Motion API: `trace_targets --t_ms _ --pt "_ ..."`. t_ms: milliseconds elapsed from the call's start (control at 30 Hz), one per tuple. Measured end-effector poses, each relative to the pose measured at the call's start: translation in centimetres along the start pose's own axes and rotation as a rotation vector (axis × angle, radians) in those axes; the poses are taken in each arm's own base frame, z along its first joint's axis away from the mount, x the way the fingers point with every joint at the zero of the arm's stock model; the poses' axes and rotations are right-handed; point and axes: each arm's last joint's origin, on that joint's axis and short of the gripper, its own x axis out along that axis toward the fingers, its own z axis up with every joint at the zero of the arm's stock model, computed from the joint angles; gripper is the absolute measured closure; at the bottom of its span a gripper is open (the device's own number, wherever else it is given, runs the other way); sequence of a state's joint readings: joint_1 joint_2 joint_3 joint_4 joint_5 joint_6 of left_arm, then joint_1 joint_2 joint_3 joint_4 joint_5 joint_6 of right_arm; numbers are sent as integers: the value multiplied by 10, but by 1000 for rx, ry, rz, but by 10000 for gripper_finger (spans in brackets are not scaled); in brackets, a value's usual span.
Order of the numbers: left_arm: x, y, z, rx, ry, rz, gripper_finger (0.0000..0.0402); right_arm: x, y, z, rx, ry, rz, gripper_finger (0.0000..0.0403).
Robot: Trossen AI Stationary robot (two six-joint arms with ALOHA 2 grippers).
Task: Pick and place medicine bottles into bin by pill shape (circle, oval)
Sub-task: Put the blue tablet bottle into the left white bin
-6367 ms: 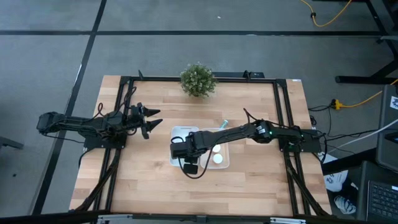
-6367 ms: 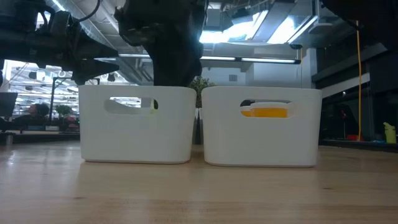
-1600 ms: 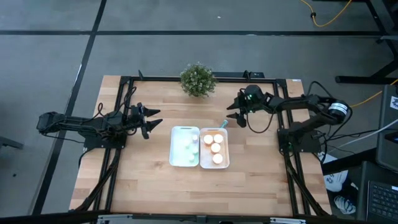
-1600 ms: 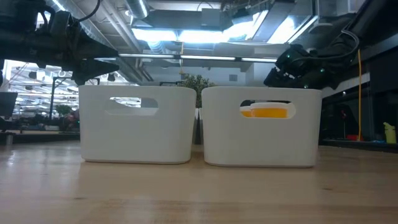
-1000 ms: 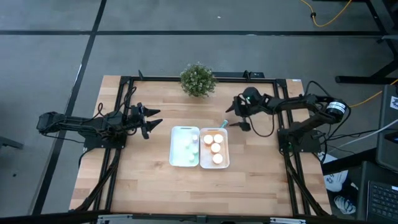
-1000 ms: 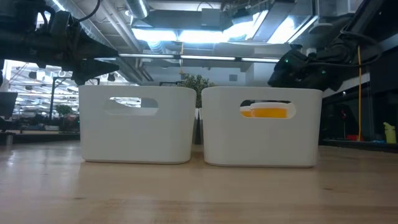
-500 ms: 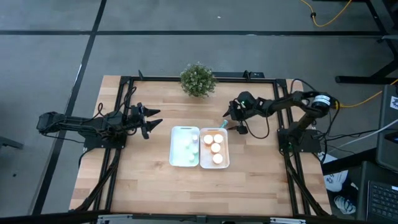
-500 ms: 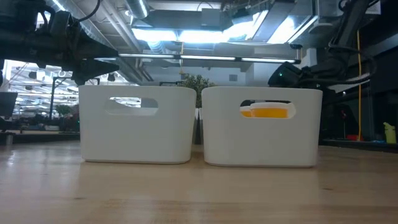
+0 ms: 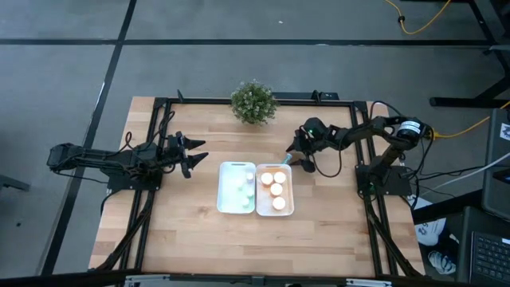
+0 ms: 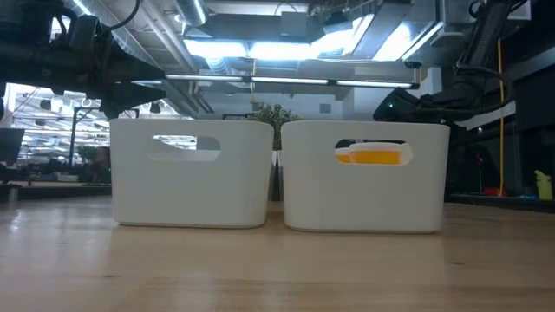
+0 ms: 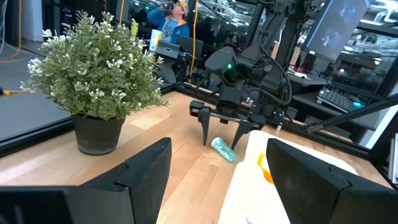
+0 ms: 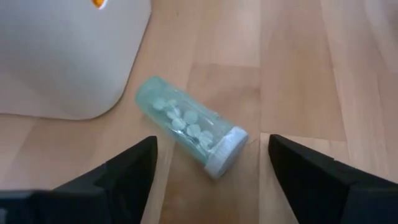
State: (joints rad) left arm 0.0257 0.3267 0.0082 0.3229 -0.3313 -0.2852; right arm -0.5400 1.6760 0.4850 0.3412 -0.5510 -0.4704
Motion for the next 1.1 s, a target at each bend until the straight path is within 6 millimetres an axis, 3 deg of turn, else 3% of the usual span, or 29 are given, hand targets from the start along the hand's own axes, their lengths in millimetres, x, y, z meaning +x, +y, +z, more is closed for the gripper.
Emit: trace_targets --t_ms 667,933,1100 --pt "0 0 0 0 1 0 147 -3 -3 -2 117 -7 7 235" --pt "0 0 0 0 0 0 147 -3 -5 -2 113 12 -43 239" --pt "0 0 0 0 0 0 147 -8 -13 -6 108 12 -82 203"
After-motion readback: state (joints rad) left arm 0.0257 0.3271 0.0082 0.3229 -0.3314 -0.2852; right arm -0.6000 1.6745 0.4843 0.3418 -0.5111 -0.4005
